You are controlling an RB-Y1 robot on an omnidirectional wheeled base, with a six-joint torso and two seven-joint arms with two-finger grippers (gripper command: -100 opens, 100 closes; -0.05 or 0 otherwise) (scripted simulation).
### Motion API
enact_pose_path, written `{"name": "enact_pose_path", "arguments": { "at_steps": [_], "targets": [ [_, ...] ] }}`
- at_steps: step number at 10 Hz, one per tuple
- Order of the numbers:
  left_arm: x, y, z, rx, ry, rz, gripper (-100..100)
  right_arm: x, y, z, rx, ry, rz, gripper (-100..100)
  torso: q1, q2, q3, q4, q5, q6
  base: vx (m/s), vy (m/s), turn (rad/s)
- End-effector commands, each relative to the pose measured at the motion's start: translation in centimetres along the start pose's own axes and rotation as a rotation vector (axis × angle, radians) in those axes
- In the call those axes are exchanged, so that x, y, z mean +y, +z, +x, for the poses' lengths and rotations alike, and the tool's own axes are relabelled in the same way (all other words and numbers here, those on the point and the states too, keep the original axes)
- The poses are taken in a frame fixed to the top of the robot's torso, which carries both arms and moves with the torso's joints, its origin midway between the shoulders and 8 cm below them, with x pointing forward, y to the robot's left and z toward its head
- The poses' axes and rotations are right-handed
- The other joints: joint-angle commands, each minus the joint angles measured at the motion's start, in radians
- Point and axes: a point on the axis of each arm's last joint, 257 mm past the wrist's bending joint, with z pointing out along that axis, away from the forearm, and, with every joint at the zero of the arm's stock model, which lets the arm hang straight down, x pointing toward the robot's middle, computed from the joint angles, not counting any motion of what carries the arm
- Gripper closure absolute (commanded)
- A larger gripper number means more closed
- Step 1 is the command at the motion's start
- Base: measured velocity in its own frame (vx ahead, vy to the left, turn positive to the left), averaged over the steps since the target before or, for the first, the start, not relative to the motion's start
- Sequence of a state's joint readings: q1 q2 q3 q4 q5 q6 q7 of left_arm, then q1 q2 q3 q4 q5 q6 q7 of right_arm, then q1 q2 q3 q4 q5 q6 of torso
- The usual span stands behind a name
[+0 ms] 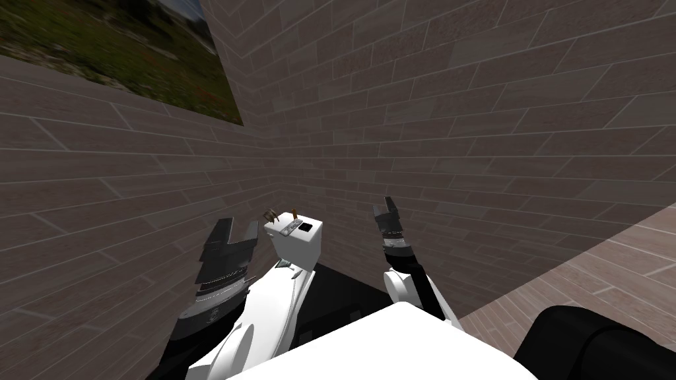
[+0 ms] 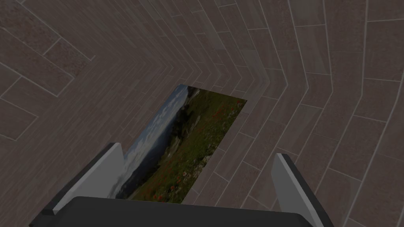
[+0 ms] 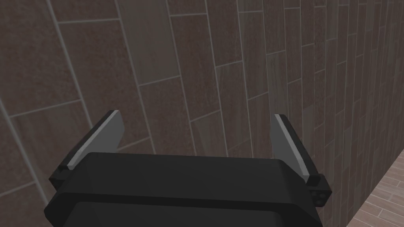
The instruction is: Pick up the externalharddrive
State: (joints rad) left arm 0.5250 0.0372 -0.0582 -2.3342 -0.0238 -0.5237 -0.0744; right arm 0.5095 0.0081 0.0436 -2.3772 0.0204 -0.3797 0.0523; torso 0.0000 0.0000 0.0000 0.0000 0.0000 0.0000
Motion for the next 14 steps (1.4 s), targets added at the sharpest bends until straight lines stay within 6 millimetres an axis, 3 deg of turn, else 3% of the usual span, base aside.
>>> {"name": "enact_pose_path", "arguments": {
  "at_steps": [1,14],
  "targets": [
    [0.9,0.5,0.5,0.032,-0.003,-0.027,-100,0.0,0.0,0.0,0.000,0.000,0.000,0,0.000,0.000,0.000,0.000,0.000,0.000,0.008,-0.007,0.011],
    [7.3,3.9,2.3,0.116,-0.030,-0.230,-100,0.0,0.0,0.0,0.000,0.000,0.000,0,0.000,-0.001,0.000,0.000,0.000,0.000,0.010,-0.010,0.006]
  ]
}}
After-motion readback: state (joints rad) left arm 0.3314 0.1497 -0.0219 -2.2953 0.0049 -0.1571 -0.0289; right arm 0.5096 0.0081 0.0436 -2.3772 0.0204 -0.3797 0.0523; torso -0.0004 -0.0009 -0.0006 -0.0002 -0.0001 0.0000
